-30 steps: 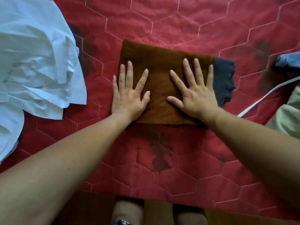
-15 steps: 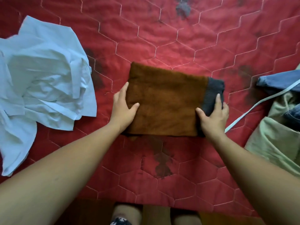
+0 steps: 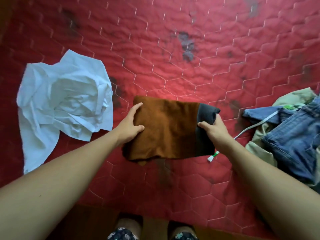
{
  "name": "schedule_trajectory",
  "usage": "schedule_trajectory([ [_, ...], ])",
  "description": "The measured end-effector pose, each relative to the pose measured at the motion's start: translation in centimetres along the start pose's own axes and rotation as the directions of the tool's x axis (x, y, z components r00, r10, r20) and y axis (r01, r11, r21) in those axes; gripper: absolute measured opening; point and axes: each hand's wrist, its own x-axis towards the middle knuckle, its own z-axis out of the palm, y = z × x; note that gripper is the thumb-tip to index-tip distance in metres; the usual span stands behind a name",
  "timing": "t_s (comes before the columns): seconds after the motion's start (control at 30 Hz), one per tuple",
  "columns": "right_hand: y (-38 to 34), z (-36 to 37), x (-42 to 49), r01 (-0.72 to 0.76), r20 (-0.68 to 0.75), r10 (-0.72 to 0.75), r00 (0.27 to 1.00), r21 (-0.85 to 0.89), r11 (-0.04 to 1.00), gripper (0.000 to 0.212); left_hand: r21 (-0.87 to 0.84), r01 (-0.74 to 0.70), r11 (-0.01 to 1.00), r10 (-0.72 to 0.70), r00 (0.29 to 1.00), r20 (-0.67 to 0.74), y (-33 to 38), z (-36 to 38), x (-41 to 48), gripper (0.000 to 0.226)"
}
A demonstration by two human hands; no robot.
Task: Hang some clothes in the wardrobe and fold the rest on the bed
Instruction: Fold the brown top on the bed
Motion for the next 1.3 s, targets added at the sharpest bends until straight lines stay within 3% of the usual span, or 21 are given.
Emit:
schedule_trajectory([
  [0.1,-4.8,-0.4,-4.2,0.198,0.099,-0.177,0.979,-0.272,0.942,0.061,0.018,0.02,1.0,-0.019,0.997,-0.075,2.6,-1.1,-5.7,0.069],
  [0.17,-8.7,-0.6,-7.8,0.296,0.162,-0.254,0.954,-0.34,0.893,0.087,0.03,0.056,0.998,-0.051,0.988,-0.146,4.4,-1.7,-10.2,0.062],
  [0.23,-12.8,-0.5,-11.8,0.41,0.228,-0.345,0.911,-0.39,0.825,0.098,0.001,0.083,0.997,-0.081,0.977,-0.196,6.3,-2.6,-15.1,0.06],
  [0.3,-17.0,-0.4,-15.7,0.533,0.358,-0.404,0.841,-0.424,0.733,0.09,-0.023,0.102,0.994,-0.105,0.961,-0.255,8.3,-4.0,-19.9,0.059],
  [0.43,-25.1,1.0,-23.8,0.724,0.582,-0.44,0.684,-0.465,0.51,0.047,-0.047,0.115,0.992,-0.124,0.905,-0.407,12.1,-7.7,-30.1,0.059],
  [0.6,-31.8,5.6,-34.8,0.873,0.749,-0.458,0.479,-0.35,0.34,0.041,-0.078,0.158,0.984,-0.174,0.798,-0.577,13.3,-12.1,-44.0,0.06],
  [0.8,-35.8,15.8,-50.2,0.971,0.926,-0.335,0.173,-0.104,0.215,0.05,-0.331,0.143,0.933,-0.347,0.606,-0.716,8.7,-13.5,-62.7,0.058],
  [1.07,-28.9,30.7,-72.4,0.956,0.96,-0.101,-0.259,0.27,0.111,0.047,-0.557,0.004,0.83,-0.546,0.21,-0.811,-1.9,-8.0,-87.0,0.057],
  [1.3,-19.1,40.2,-91.4,0.884,0.89,0.051,-0.453,0.442,0.15,0.046,-0.634,-0.035,0.773,-0.634,-0.09,-0.768,-9.7,-2.8,-104.4,0.06],
])
